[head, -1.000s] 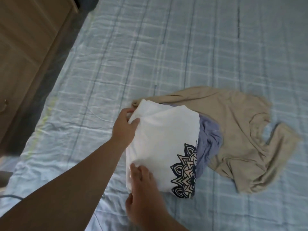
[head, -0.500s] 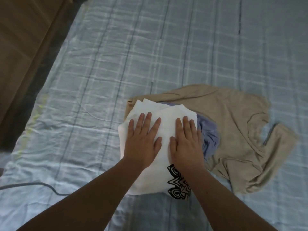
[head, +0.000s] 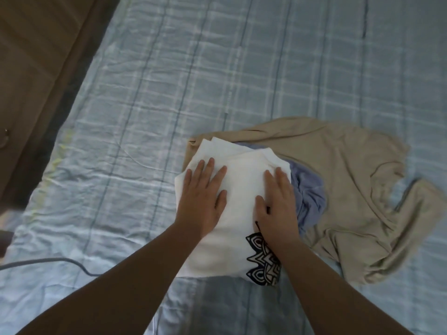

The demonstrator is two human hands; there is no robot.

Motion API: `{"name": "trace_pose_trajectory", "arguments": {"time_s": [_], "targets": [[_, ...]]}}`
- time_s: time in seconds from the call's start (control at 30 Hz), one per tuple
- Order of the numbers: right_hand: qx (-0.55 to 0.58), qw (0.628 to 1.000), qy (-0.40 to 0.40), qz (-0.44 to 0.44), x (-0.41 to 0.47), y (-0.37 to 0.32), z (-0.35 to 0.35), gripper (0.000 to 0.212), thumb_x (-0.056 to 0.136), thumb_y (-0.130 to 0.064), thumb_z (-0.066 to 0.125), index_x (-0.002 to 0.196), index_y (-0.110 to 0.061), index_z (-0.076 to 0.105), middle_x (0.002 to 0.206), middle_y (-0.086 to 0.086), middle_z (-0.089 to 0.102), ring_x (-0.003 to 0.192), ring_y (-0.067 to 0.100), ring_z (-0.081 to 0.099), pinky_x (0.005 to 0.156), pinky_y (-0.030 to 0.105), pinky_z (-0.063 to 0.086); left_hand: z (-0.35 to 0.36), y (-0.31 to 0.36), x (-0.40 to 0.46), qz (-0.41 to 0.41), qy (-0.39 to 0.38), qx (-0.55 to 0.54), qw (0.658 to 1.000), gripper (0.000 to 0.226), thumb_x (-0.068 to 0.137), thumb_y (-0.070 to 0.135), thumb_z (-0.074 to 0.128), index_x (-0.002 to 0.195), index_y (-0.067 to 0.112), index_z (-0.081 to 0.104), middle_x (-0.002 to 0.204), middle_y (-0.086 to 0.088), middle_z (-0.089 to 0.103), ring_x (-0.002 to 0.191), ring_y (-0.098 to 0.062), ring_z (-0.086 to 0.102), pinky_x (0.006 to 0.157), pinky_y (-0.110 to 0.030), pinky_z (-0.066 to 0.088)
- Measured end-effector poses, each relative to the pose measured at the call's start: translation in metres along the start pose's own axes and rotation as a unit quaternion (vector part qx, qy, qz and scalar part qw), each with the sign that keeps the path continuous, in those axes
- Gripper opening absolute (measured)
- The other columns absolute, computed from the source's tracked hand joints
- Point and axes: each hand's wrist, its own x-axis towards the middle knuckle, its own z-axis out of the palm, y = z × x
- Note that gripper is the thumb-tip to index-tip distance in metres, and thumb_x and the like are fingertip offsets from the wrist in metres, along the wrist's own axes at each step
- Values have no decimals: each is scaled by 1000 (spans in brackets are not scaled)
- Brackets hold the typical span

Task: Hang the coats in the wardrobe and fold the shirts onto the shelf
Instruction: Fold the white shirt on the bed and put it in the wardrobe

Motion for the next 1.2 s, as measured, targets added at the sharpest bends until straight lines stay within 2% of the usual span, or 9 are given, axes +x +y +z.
{"name": "trace_pose_trajectory", "arguments": {"time_s": [0.1,0.17,0.27,0.37,0.47,0.6,0.7,1.0,1.2], "targets": [[135,981,62,121,-19,-8,-21,53,92,-14,58,143,-19,43,149,-2,43,138,13,37,113,32,30,-11,-17,-25,-116,89,-106,984,60,91,33,60,144,15,39,154,-10,32,144,-30,26,117,-43,23],[198,955,60,211,-31,-13,-29,37,91,-13,63,124,-25,50,117,-13,60,110,7,56,93,26,41,-16,-27,-40,-225,97,-271,931,64,85,24,73,140,11,42,138,-11,46,124,-28,48,105,-38,41],[178,934,-4,309,-33,-9,-32,40,84,-37,69,115,-16,56,100,-4,64,96,18,62,83,31,47,-24,-37,-45,-351,-1,-481,803,46,82,25,77,122,14,58,112,-4,69,96,-19,68,84,-37,55],[179,915,-94,350,-29,1,-35,73,59,-67,64,113,-18,62,99,-1,71,92,20,68,88,43,56,-33,-48,-39,-351,-100,-477,799,37,78,37,80,104,13,69,89,-3,76,83,-25,72,67,-37,55],[262,881,-118,375,-26,13,-38,72,50,-61,76,108,-18,66,97,3,75,88,25,72,84,47,59,-43,-54,-35,-409,-213,-538,705,47,76,29,83,106,-4,66,74,-4,70,57,-16,60,51,-25,43],[377,831,-161,377,-33,4,-53,38,77,-23,81,109,-6,68,95,12,76,83,25,74,63,31,58,-55,-60,-41,-378,-289,-511,716,75,54,51,91,109,5,71,86,0,69,74,-17,53,67,-28,35],[445,797,-159,375,-42,-4,-58,20,88,-7,67,107,-1,69,95,17,75,75,23,73,56,27,55,-58,-55,-54,-312,-234,-569,724,60,74,43,82,124,15,63,114,-1,73,105,-20,68,95,-38,47],[407,863,-33,298,-90,-16,-50,17,93,-16,65,97,-31,72,98,-5,76,97,20,71,85,41,55,-63,-40,-110,-294,-118,-690,651,60,77,40,76,129,15,59,124,-9,68,117,-30,62,102,-49,46],[447,870,9,207,-114,-39,-67,29,92,-2,62,110,-22,70,108,-2,75,102,15,69,85,33,53,-75,-37,-134,-269,-53,-753,598,74,69,37,84,132,9,57,131,-16,63,123,-31,58,102,-46,43]]}}
